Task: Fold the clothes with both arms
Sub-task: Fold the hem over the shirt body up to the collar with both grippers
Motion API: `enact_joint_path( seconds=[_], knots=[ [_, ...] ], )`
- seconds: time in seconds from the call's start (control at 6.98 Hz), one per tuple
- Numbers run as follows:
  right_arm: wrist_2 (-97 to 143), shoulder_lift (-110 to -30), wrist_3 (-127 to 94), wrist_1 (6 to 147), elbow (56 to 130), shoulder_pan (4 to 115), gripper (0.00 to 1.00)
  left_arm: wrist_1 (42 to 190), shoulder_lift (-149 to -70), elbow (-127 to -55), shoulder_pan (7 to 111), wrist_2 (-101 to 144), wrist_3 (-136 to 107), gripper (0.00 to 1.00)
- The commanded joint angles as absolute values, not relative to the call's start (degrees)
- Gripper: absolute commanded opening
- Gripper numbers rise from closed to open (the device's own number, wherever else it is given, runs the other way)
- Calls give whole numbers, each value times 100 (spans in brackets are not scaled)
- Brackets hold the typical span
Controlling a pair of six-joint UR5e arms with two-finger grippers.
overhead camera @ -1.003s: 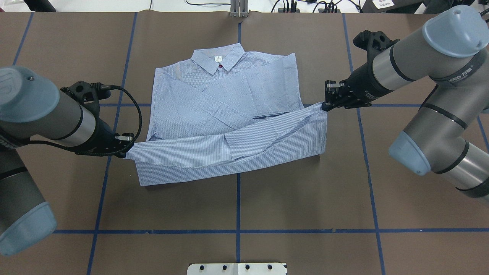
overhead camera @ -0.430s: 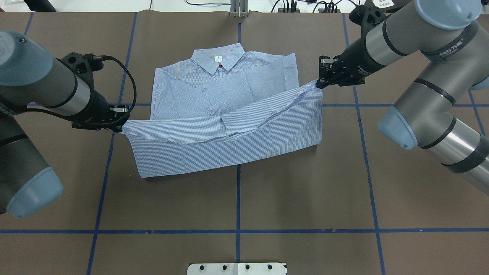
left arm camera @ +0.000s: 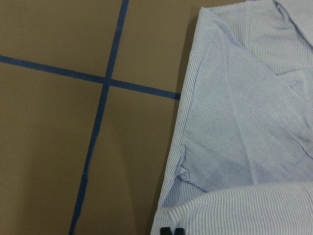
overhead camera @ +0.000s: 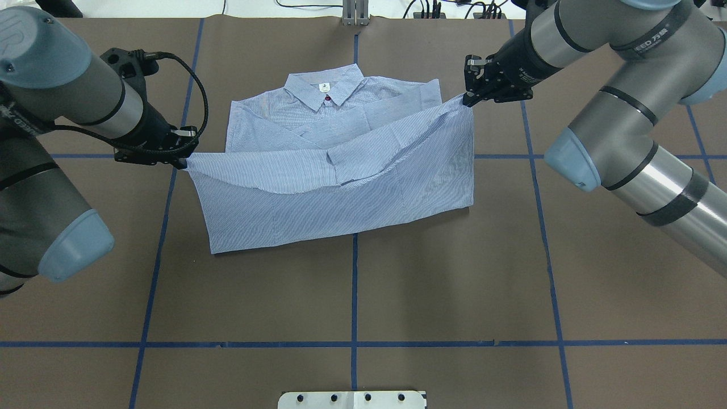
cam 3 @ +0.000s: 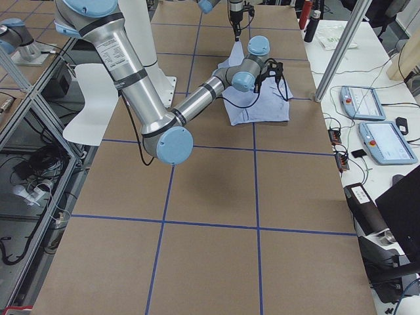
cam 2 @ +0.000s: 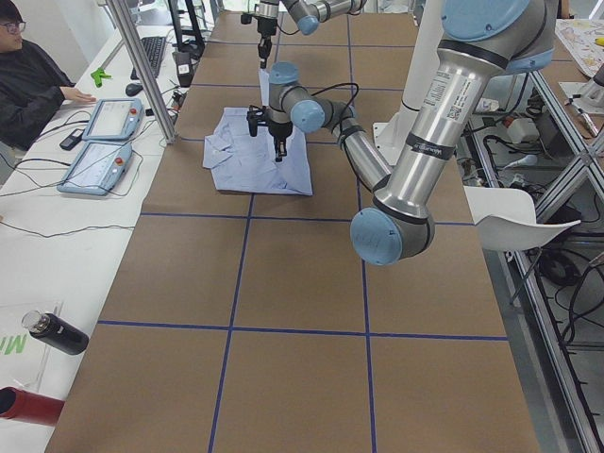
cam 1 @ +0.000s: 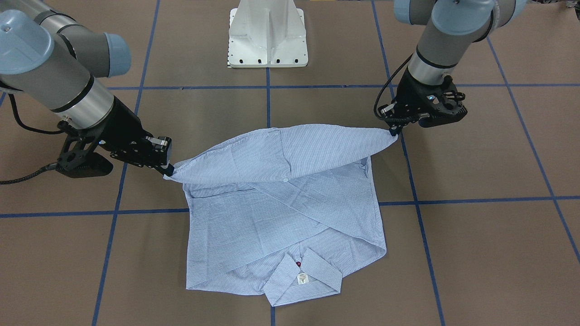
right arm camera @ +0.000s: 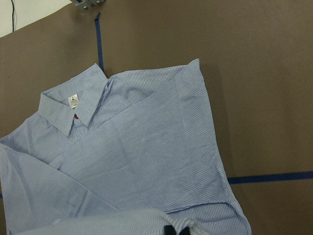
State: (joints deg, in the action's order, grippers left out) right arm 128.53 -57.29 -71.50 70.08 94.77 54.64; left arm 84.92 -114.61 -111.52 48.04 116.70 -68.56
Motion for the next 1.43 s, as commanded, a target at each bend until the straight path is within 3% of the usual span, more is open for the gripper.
enact_joint_path(
  seconds=[0.0,0.29,1.29],
  knots=[
    [12832,-5127,-7137,6996,8688,5555,0,8621,-11802,-10664,5122,11672,-6847,0],
    [12815,-4860,-7145,6412,7905,5598,0,9234,-11821,-10181,5247,11672,-6847,0],
    [12630,-4386,-7137,6249,6917,5607,0,10633,-12103,-8685,5396,11663,-6855,0]
  ],
)
